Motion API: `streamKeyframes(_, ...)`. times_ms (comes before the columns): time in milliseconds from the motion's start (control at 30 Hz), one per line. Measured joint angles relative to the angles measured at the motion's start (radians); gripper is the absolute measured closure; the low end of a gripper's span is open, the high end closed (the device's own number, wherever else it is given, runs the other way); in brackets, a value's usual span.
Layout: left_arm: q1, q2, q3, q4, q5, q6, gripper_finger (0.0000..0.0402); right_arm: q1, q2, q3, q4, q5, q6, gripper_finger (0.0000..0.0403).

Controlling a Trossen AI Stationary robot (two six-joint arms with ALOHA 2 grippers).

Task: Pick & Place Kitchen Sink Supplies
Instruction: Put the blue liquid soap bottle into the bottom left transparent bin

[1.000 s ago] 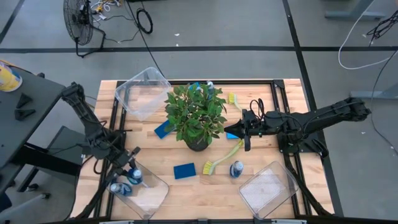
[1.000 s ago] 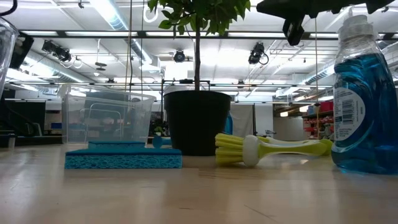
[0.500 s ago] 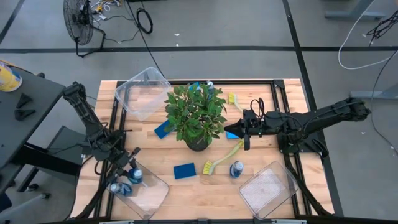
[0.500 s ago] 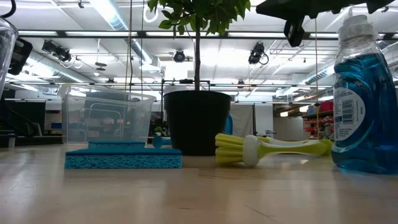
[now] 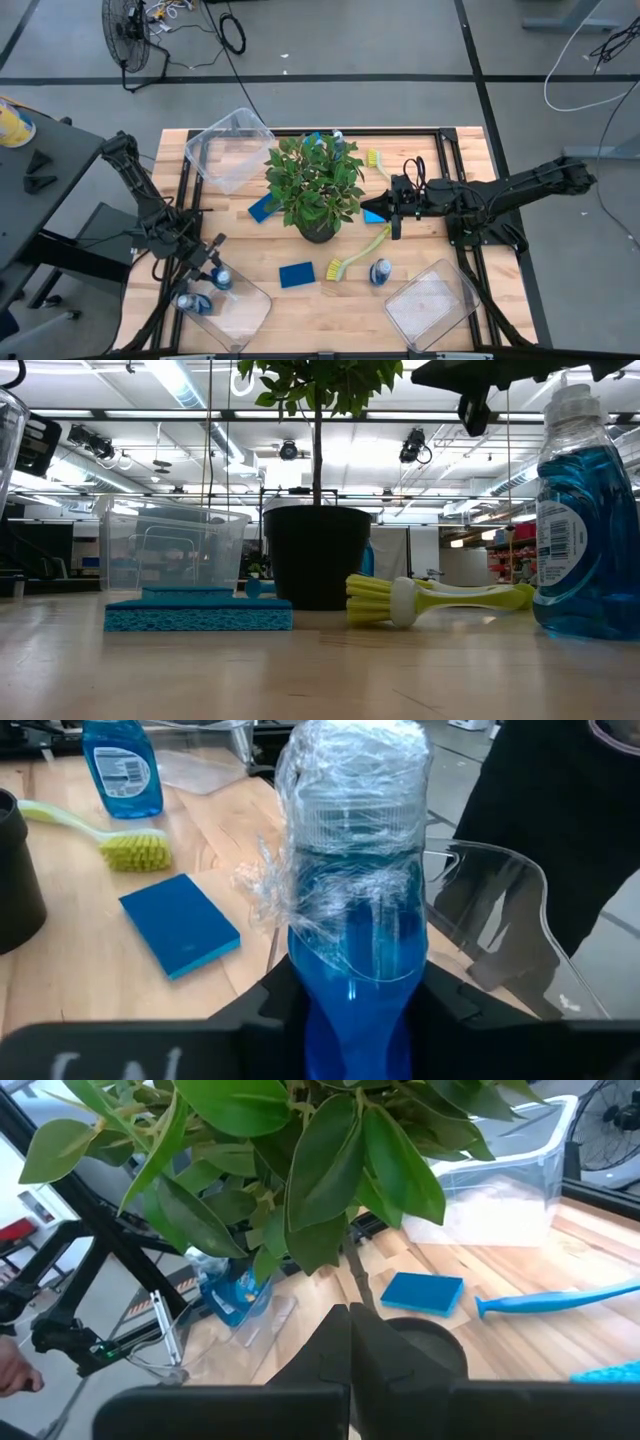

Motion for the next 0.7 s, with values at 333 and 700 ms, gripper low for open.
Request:
streamKeyframes(333, 0.0, 0.001, 0.0, -0.042, 0.018, -0.005, 0.0263, 0.0, 0.0, 0.0, 0.0, 0.025, 0.007, 0.0403)
streamKeyframes(700, 0.0, 0.001, 0.0, -0.087, 0.009, 0.024, 0.0259, 0.0, 0.0, 0.0, 0.0, 0.025, 0.007, 0.0403)
